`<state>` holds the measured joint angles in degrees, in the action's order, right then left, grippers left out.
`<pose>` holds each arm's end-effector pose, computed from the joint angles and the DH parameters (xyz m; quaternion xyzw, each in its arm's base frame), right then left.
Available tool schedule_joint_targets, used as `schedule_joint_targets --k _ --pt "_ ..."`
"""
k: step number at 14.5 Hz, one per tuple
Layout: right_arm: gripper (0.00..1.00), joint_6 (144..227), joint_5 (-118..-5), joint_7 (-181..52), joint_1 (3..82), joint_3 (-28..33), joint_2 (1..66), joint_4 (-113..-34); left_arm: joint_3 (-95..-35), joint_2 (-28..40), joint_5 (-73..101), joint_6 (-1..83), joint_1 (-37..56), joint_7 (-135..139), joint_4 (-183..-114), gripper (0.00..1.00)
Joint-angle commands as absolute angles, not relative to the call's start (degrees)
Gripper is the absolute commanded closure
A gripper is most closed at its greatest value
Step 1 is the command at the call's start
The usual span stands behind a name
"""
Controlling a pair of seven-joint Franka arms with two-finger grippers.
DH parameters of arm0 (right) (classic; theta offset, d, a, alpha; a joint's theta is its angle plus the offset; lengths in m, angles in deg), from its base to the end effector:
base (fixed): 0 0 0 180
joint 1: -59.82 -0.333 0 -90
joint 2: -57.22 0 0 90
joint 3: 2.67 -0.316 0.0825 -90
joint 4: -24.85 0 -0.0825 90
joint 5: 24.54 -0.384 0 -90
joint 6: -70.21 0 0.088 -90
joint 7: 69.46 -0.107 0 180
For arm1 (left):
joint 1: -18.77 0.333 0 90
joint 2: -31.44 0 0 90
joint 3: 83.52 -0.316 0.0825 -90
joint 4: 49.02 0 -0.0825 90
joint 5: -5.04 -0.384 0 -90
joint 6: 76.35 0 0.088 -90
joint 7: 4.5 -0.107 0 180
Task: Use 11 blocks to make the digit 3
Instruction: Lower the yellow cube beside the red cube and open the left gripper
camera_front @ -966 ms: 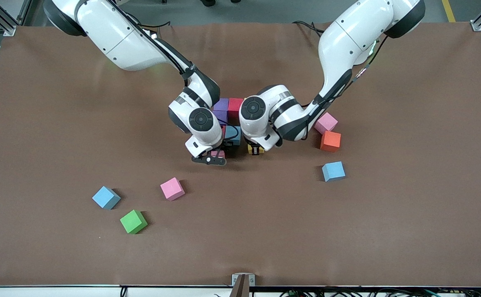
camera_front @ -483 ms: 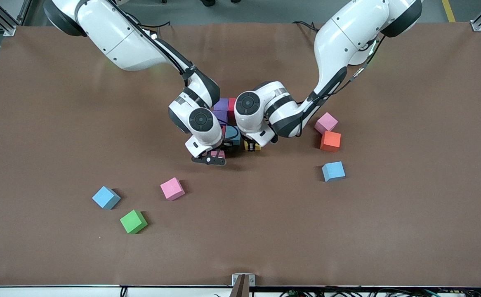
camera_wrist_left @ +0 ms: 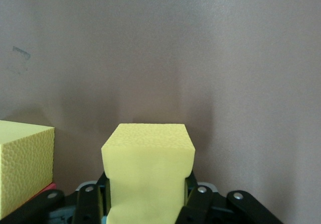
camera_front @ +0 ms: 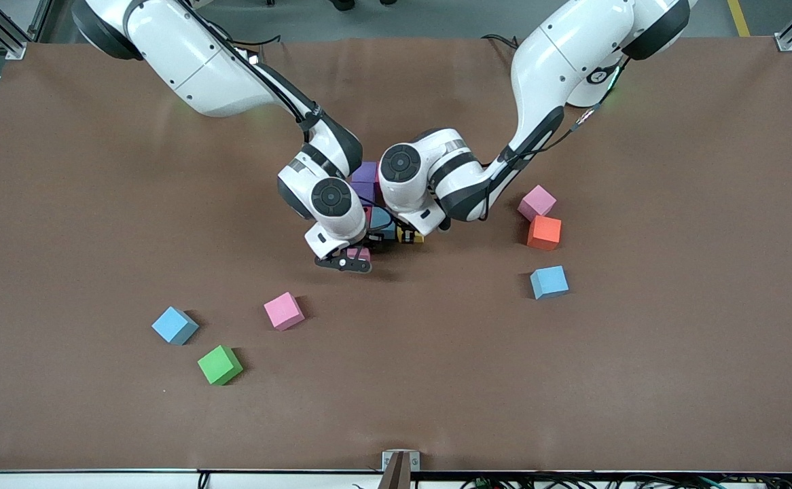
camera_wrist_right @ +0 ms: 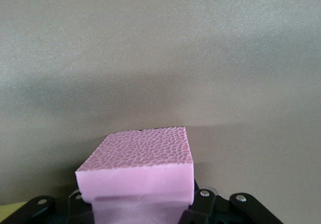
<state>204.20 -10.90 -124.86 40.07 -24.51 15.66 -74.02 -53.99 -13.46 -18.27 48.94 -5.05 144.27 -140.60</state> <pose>0.5118 0.4205 0.1834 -0.9959 0.0754 0.0485 0.0100 0.4555 -0.5113 0.2071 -0.7219 -0.6907 0.0130 0.0402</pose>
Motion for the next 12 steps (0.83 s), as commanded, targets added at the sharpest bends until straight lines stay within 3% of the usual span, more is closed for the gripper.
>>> schedule_joint_targets --k 1,12 --pt "0.98 204.24 -9.69 -125.72 39.78 -24.2 15.91 -74.91 -54.17 -13.3 -18.95 49.68 -5.48 145.53 -141.31 0.67" --pt "0.98 201.34 -9.69 -124.31 40.49 -24.2 16.27 -74.91 -54.17 -13.48 -18.78 50.48 -5.83 145.45 -140.25 0.65"
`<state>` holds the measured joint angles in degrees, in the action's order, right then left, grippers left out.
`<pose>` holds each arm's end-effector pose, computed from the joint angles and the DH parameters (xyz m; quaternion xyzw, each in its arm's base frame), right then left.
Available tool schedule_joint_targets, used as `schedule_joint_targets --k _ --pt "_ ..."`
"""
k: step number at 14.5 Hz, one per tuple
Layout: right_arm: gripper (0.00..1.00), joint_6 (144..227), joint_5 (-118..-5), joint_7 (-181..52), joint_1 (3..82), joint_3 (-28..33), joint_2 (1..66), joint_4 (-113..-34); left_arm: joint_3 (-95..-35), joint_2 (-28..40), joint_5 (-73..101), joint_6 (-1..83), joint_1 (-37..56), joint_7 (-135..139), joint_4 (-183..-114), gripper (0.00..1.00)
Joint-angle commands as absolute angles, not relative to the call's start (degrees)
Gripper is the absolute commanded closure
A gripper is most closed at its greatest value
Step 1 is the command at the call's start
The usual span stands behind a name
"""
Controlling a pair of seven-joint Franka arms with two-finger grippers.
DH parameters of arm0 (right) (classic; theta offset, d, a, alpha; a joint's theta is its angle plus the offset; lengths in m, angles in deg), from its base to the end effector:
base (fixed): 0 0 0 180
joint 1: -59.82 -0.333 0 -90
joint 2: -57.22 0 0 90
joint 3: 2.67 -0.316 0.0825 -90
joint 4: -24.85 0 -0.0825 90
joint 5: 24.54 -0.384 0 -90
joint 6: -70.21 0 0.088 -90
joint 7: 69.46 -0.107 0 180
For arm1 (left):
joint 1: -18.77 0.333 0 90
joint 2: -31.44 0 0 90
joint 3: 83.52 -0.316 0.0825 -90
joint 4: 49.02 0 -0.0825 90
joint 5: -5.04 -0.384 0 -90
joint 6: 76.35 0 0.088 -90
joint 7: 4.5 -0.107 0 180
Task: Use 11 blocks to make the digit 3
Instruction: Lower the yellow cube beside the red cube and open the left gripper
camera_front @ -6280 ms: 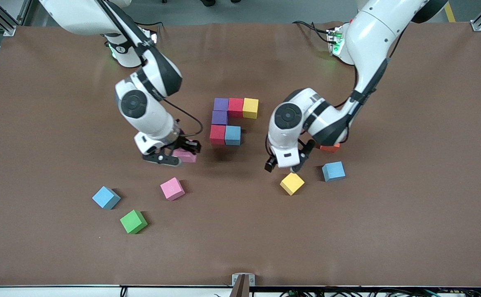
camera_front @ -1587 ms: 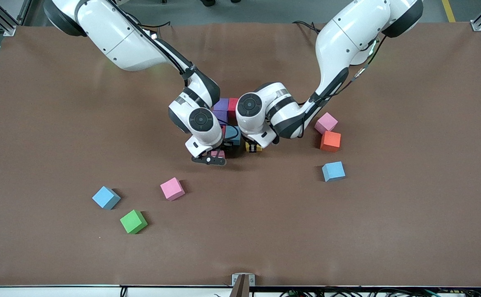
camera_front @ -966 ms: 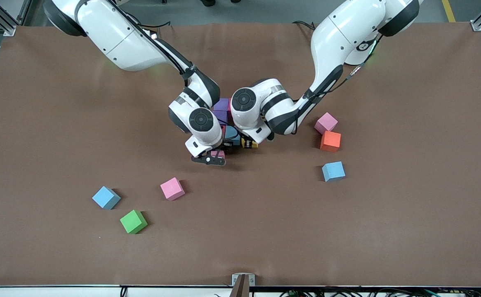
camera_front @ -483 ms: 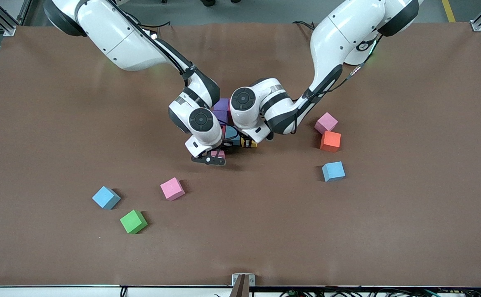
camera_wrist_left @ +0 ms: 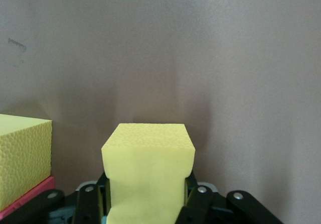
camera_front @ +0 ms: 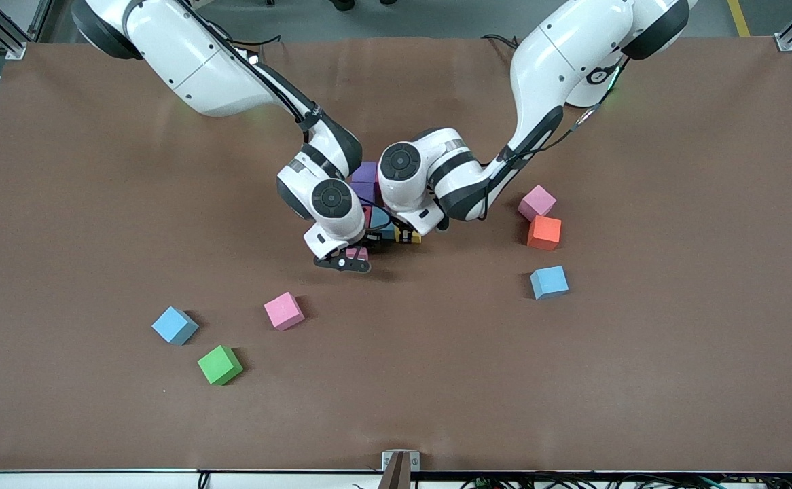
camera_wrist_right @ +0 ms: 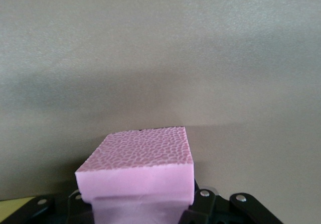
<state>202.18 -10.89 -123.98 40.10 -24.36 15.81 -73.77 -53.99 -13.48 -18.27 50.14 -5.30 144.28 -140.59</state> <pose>0.5118 0.4169 0.1835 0.9960 -0.0686 -0.0564 0.0021 0.4545 -0.5153 0.2086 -0.7234 -0.6896 0.0158 0.0302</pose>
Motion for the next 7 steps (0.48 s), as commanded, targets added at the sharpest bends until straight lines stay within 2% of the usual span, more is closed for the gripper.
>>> schedule_joint_targets --k 1,2,3,4,5,7 --pt "0.98 201.52 -9.69 -124.31 40.49 -24.2 16.18 -74.91 -54.26 -13.48 -18.86 50.48 -5.83 145.44 -140.25 0.64" --pt "0.98 201.61 -9.69 -124.39 40.4 -24.2 16.18 -74.82 -54.26 -13.48 -18.86 50.48 -5.83 145.44 -140.25 0.63" --pt "0.98 201.78 -9.69 -124.39 40.4 -24.2 16.18 -74.82 -54.26 -13.48 -18.95 50.48 -5.75 145.36 -140.34 0.54" --pt "0.98 201.87 -9.69 -124.39 40.31 -24.2 16.18 -74.73 -54.26 -13.48 -18.95 50.48 -5.75 145.18 -140.43 0.36" --pt "0.98 202.05 -9.69 -124.48 40.14 -24.2 16.18 -74.73 -54.26 -13.39 -18.95 50.48 -5.75 144.83 -140.43 0.0" --pt "0.97 202.22 -9.69 -124.83 40.05 -24.2 16.09 -74.73 -54.26 -13.21 -18.95 50.48 -5.31 144.74 -140.43 0.0"
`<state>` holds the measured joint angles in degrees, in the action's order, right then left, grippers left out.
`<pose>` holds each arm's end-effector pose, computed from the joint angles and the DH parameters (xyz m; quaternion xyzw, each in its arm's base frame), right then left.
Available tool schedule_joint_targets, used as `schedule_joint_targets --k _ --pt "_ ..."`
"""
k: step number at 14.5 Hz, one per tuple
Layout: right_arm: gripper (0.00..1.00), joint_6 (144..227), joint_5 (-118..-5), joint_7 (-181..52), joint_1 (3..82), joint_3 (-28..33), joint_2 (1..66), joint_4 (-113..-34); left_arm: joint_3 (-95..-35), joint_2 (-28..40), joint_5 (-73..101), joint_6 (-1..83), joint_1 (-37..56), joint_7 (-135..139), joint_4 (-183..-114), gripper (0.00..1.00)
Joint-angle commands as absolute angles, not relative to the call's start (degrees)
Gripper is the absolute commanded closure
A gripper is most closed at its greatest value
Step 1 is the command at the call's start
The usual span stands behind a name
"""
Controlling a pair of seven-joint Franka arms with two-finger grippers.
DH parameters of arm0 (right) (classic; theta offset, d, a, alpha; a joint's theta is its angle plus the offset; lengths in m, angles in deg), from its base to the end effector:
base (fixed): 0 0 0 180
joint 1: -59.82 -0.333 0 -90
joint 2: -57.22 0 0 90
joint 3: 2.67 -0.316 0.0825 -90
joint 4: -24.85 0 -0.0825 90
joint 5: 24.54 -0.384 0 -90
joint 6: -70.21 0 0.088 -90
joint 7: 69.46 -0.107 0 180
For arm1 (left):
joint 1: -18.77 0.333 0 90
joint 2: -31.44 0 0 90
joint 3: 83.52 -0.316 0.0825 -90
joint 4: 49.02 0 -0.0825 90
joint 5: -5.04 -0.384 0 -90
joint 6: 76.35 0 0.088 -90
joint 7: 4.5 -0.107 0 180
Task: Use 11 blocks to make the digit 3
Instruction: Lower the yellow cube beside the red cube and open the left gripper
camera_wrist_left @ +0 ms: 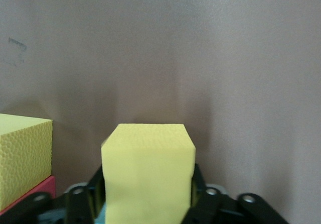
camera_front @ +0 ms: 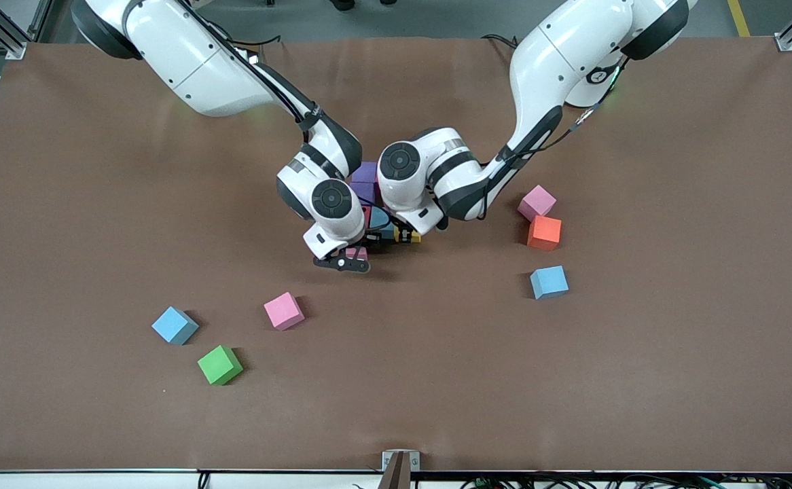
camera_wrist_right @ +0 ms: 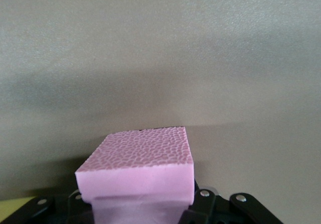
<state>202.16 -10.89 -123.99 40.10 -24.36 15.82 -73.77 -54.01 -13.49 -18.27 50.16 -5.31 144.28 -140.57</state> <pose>0.5118 0.4169 0.1835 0.9960 -0.0687 -0.0564 0.0022 0.4546 -0.5153 0.2086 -0.7233 -0.6897 0.0157 0.0300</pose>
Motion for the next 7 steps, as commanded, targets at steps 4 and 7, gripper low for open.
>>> schedule_joint_targets --k 4,7 --pt "0.95 202.22 -9.69 -124.83 39.87 -24.2 16.09 -74.73 -54.17 -12.25 -18.87 50.13 -4.87 144.31 -140.52 0.0" --pt "0.5 202.05 -9.69 -124.83 39.96 -24.2 16.09 -74.73 -54.08 -10.93 -18.25 49.77 -4.78 142.72 -141.22 0.0"
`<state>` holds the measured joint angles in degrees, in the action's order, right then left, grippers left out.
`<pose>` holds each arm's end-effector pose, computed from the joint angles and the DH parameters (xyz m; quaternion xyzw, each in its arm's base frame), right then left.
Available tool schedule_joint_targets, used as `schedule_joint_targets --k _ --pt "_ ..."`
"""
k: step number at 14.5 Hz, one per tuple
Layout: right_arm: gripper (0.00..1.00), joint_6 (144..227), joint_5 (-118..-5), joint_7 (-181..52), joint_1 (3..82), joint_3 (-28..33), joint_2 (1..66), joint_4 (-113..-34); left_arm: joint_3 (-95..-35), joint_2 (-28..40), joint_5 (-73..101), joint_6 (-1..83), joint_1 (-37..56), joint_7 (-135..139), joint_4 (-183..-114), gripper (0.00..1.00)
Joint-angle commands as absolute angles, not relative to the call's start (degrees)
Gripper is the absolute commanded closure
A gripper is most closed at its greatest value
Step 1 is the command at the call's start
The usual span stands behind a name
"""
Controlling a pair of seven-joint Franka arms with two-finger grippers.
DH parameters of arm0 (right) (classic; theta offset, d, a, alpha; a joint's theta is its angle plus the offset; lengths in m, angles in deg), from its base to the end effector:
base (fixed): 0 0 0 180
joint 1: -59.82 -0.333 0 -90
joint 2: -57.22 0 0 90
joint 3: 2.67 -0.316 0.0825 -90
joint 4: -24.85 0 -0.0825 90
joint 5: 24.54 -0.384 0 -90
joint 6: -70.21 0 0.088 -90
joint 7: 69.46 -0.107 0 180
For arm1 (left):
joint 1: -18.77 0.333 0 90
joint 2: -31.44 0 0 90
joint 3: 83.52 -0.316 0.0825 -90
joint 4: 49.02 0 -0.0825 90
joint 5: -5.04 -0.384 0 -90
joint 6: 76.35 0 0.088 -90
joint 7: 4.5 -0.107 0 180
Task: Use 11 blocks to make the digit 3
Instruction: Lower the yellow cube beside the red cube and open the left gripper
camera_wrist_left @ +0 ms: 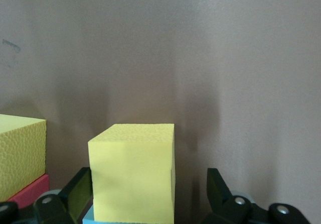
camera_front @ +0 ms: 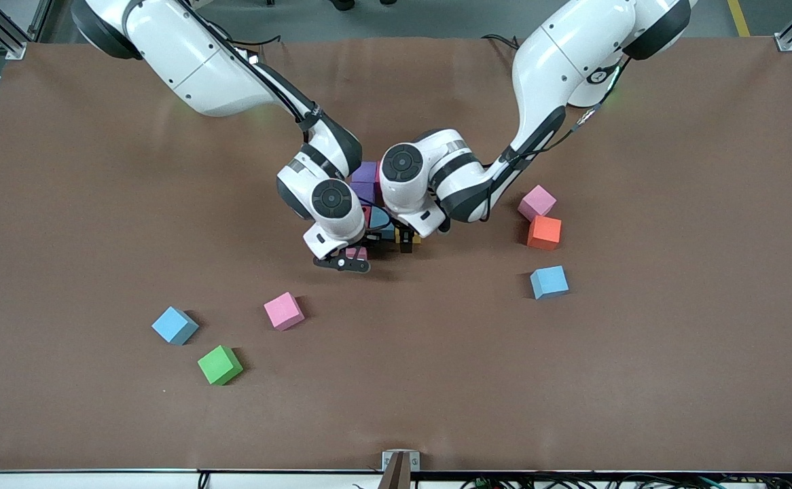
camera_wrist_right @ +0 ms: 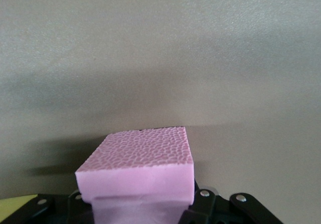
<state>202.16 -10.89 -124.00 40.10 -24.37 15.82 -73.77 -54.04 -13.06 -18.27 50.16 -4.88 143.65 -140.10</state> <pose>0.5118 0.4170 0.1836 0.9960 -0.0687 -0.0564 0.0022 0.4621 -0.5130 0.2164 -0.7236 -0.6897 0.0144 0.0226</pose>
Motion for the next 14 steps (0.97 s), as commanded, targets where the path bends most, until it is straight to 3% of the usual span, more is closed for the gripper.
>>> schedule_joint_targets --k 1,7,11,14 --pt "0.01 201.96 -9.69 -124.83 40.05 -24.2 16.18 -74.65 -53.65 -9.88 -18.16 49.69 -4.69 142.55 -142.18 0.0" --pt "0.0 201.7 -9.69 -124.57 39.96 -24.2 16.09 -74.03 -53.03 -2.94 -14.21 48.55 -3.03 136.06 -148.33 0.0" --pt "0.0 201.61 -9.69 -124.22 39.96 -24.29 16.18 -72.63 -52.85 0.05 -13.86 46.97 1.45 127.2 -148.08 0.0" --pt "0.0 201.35 -9.69 -123.43 40.31 -24.38 16.44 -71.05 -52.76 0.32 -12.37 41.0 6.36 115.6 -145.45 0.0"
